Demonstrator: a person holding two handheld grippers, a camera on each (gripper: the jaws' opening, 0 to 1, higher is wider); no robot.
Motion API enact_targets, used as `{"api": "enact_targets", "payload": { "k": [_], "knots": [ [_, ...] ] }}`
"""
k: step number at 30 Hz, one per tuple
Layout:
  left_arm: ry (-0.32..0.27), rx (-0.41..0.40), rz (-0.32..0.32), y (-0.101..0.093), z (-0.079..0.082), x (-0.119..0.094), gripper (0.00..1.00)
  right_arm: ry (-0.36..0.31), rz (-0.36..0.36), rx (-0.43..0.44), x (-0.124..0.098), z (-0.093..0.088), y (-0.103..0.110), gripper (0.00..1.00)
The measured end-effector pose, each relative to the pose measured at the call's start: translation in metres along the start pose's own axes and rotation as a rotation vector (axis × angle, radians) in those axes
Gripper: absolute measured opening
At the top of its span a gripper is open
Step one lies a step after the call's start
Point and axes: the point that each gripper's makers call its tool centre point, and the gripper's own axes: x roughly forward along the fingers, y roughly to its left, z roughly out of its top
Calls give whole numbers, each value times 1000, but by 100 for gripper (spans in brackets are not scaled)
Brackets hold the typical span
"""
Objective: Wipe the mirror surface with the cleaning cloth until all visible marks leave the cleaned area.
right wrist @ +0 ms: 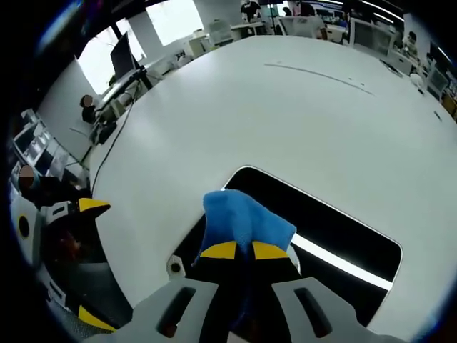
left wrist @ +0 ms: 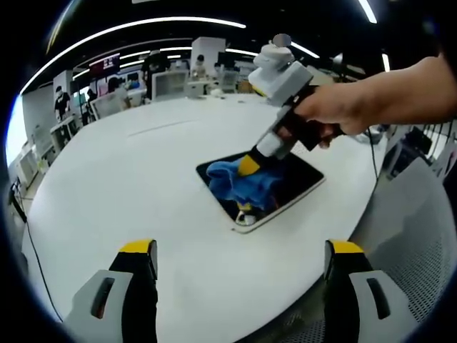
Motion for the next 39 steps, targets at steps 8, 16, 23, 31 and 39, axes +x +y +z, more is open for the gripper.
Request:
{"api": "enact_targets", "payload": {
  "k": [8,16,23,31,39],
  "knots": [
    [2,1,2,1,0,0,98,-2,-5,17,-5,-5,-9,1],
    [4,5,0,0,0,0,97,-5,-15,25,-9,-9,-16,1],
    [6,12,-3,-1,-1,1,97,-5,-22,35,-12,-13,-24,1],
    [11,16,-5,-2,-1,1,97,-7,-25,43,-15,-16,-28,1],
    [14,22,-7,-2,-2,1,97,-7,-28,43,-18,-20,-33,1]
  ]
}}
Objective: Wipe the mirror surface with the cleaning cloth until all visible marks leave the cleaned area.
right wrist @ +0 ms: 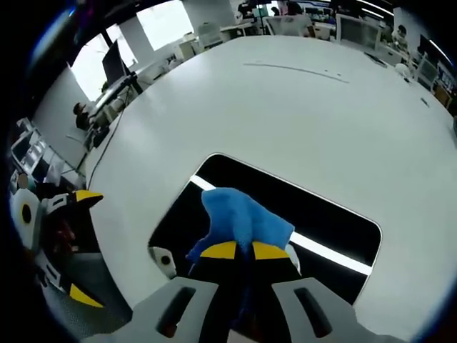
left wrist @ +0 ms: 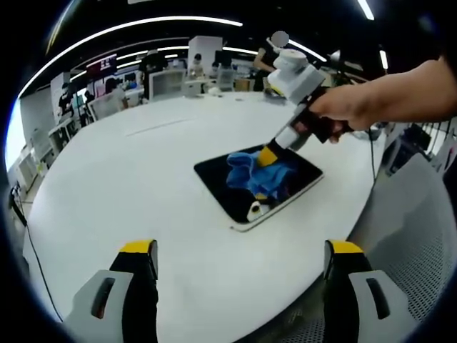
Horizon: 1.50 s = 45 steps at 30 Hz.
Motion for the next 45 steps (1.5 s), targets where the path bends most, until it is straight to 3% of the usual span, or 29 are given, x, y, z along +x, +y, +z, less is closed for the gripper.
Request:
{"api": "enact_targets", "payload": {
  "k": [18,45],
  "knots": [
    [-2,4,12,2,1,0,97,-5,-3,7,-9,-9,-15,1],
    [-16,13,45,8,3,-2,98,5,-33,17,-32,-33,-58,1]
  ]
}}
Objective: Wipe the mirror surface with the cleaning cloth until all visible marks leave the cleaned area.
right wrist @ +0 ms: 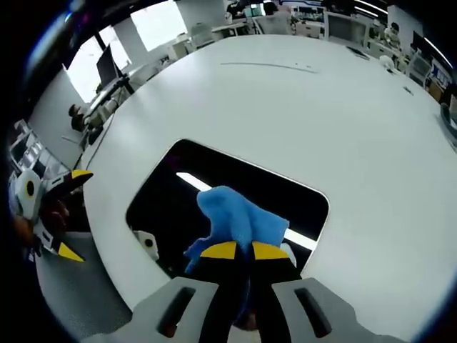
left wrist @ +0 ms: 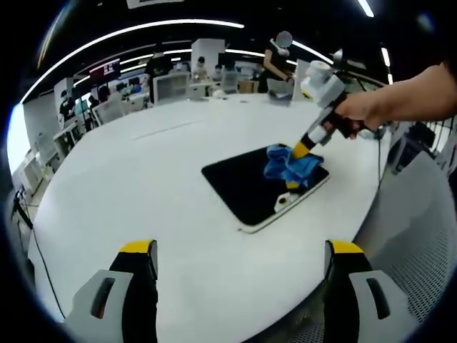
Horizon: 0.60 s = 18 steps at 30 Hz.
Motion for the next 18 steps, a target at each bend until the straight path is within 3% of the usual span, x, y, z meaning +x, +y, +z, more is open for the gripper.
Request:
{"api": "enact_targets", "payload": {
  "k": [18],
  "knots": [
    [-11,38,33,5,3,-2,99,4,-24,-24,-14,-12,-28,1]
  ]
}}
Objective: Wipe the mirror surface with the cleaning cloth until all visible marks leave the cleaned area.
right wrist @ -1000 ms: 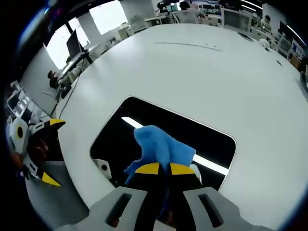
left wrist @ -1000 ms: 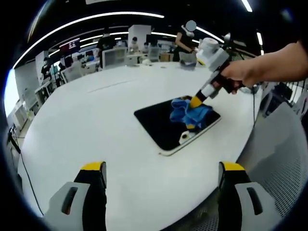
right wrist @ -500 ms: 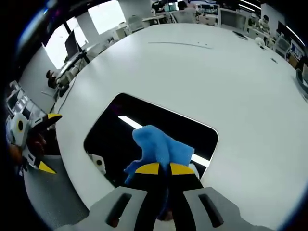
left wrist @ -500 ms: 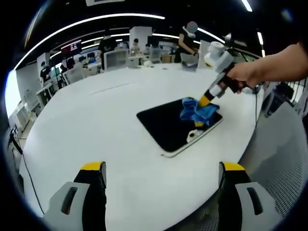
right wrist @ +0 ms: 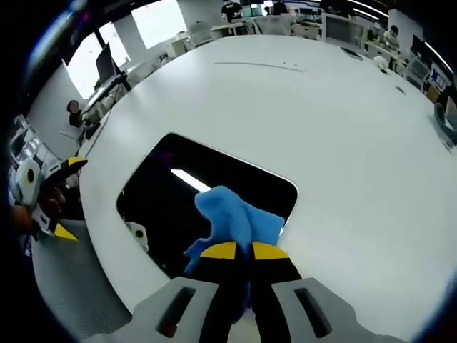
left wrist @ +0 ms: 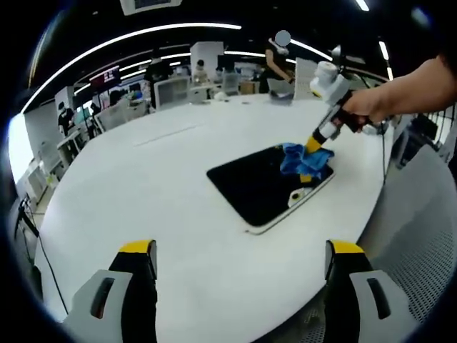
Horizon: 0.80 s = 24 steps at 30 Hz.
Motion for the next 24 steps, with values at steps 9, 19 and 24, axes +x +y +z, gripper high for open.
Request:
{"api": "enact_targets", "payload": {
  "k": [9,19,24],
  "knots": [
    [-1,0,22,5,-1,-1,99,6,-8,-23,-3,-2,-4,1],
    [-26,-23,2,3,3,-1,99,14,-18,-12,-2,-3,-7,1],
    [-22,-31,-7,2,3,0,99,18,-26,-26,-3,-4,-8,1]
  ]
}}
